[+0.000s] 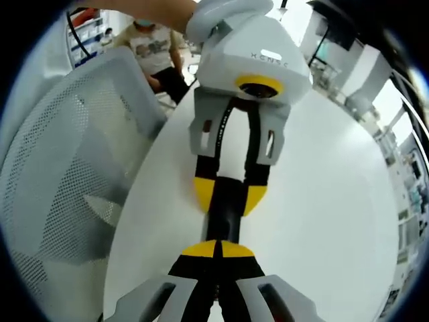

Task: Press the specified remote control buttons in sequence, fully releasing each button before pressing the next.

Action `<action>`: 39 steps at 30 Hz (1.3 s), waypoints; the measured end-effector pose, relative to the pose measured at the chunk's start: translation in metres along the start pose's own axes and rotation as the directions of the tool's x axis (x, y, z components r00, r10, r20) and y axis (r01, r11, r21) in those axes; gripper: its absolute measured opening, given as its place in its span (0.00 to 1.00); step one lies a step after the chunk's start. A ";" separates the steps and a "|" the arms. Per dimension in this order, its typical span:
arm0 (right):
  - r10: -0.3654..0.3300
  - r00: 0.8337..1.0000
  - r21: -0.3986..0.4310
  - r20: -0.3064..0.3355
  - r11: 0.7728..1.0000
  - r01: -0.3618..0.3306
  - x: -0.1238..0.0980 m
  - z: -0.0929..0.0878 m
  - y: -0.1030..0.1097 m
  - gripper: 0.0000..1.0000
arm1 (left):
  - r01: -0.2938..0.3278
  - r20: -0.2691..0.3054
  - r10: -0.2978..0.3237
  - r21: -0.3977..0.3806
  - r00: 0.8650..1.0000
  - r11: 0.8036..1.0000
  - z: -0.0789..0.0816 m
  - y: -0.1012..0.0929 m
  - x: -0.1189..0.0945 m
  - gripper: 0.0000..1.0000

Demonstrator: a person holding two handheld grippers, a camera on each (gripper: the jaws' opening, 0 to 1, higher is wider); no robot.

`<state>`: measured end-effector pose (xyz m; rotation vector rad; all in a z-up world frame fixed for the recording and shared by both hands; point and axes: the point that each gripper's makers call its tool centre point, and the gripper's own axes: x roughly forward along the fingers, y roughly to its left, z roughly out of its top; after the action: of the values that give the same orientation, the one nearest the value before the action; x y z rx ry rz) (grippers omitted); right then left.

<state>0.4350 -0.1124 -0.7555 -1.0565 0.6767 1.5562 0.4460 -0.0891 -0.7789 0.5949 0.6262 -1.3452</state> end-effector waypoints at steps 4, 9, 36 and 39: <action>0.006 1.000 0.007 -0.004 1.000 -0.006 0.003 -0.003 0.001 0.00 | 0.000 0.000 0.000 -0.001 1.000 1.000 0.000 0.000 0.000 0.24; 0.015 1.000 0.004 -0.011 1.000 -0.015 0.006 -0.005 0.003 0.00 | 0.002 0.001 -0.002 -0.003 1.000 1.000 0.000 0.000 0.000 0.24; 0.038 0.999 0.011 -0.014 0.999 -0.038 0.015 -0.008 0.004 0.00 | 0.005 0.009 -0.005 -0.010 1.000 1.000 0.001 -0.001 -0.001 0.24; 0.039 0.999 0.008 -0.017 0.999 -0.038 0.015 -0.008 0.004 0.00 | 0.005 0.009 -0.005 -0.013 1.000 1.000 0.001 -0.001 -0.001 0.24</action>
<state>0.4329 -0.1133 -0.7726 -1.0570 0.7179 1.5781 0.4447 -0.0894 -0.7778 0.5768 0.6296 -1.3467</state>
